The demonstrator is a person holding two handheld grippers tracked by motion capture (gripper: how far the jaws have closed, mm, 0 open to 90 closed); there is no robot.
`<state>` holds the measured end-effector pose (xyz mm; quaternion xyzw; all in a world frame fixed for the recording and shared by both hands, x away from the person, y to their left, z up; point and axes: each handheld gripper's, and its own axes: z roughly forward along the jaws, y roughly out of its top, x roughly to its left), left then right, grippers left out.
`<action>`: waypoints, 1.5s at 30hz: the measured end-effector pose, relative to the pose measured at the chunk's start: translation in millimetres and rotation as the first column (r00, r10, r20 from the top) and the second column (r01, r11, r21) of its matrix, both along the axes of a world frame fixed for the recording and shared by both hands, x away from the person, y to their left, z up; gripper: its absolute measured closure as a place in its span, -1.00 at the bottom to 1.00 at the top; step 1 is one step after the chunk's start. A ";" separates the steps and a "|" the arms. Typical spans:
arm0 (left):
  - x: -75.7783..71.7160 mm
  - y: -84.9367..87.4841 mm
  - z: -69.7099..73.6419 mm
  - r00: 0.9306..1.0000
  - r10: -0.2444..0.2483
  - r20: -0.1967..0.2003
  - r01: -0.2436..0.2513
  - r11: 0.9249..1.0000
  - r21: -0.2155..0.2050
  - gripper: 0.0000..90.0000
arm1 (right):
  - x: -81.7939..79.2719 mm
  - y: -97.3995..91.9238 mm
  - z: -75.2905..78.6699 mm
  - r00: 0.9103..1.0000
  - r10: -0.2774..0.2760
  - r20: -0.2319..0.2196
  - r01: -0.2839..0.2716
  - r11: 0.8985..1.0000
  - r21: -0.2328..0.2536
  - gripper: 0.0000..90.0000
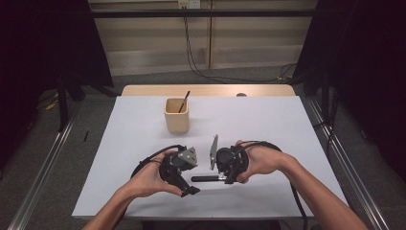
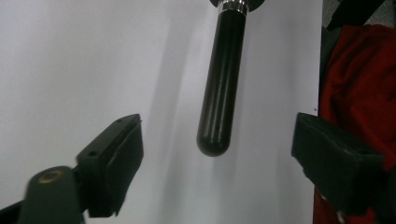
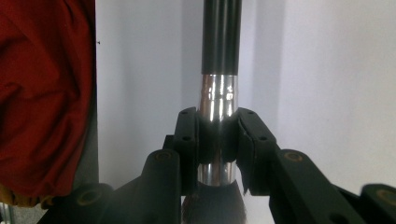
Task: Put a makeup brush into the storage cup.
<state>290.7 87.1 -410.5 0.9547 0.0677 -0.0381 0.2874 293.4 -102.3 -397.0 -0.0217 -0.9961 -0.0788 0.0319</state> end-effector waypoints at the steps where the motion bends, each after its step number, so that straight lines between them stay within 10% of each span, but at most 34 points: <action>1: 0.5 -0.4 0.3 1.000 -0.005 -0.003 0.005 1.000 0.004 -0.52 | 0.5 0.3 -0.2 1.000 0.006 -0.001 -0.006 1.000 0.000 0.59; 23: 7.3 -9.2 -6.2 0.999 -0.030 -0.021 0.029 1.000 -0.008 0.39 | -1.7 3.6 -3.0 0.999 0.019 0.025 -0.020 0.999 0.031 0.59; 45: 8.9 -12.4 -9.4 0.998 -0.053 -0.042 0.053 0.998 -0.015 0.66 | -0.8 -0.4 -2.2 0.997 0.034 0.062 -0.038 0.997 0.066 0.58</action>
